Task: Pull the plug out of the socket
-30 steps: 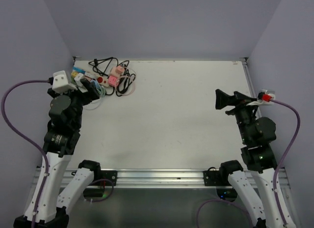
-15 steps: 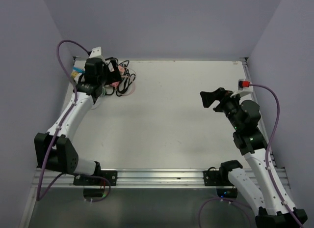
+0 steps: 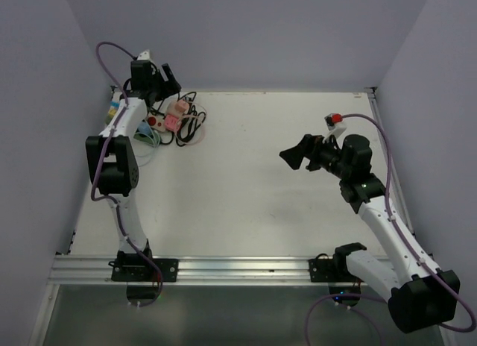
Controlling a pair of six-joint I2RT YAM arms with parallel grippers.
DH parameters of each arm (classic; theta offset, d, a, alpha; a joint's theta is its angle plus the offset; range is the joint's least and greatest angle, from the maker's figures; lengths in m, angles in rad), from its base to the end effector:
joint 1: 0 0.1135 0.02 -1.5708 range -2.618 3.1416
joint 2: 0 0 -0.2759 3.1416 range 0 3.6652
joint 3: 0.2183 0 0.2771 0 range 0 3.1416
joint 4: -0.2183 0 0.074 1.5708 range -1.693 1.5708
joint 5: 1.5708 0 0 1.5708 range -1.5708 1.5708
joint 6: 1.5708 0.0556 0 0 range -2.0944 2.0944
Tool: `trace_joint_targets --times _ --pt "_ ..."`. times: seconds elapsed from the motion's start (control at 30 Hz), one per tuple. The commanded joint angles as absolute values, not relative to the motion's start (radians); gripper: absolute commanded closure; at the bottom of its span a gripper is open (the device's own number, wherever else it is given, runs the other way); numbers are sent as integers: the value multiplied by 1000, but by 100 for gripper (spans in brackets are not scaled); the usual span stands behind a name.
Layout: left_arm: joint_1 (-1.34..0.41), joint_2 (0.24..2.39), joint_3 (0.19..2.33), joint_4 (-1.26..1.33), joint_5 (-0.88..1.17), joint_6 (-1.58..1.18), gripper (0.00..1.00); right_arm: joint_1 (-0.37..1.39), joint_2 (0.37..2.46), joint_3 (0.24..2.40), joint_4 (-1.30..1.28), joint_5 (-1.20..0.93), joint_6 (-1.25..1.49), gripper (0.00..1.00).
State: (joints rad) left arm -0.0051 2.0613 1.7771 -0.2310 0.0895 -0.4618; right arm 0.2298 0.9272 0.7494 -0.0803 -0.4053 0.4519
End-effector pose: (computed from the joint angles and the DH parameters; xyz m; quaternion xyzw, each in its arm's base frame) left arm 0.5390 -0.0077 0.2749 -0.1734 0.8457 -0.1540 0.4805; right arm 0.2406 0.0788 0.3135 -0.0361 0.7848 0.3501 0.5101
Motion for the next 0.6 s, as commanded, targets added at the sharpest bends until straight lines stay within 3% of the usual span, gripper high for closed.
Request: trace_joint_targets --times 0.0,0.57 --pt "35 2129 1856 -160 161 -494 16 236 959 801 -44 -532 417 1" --pt "52 2353 1919 -155 224 -462 27 242 989 802 -101 -598 391 1"
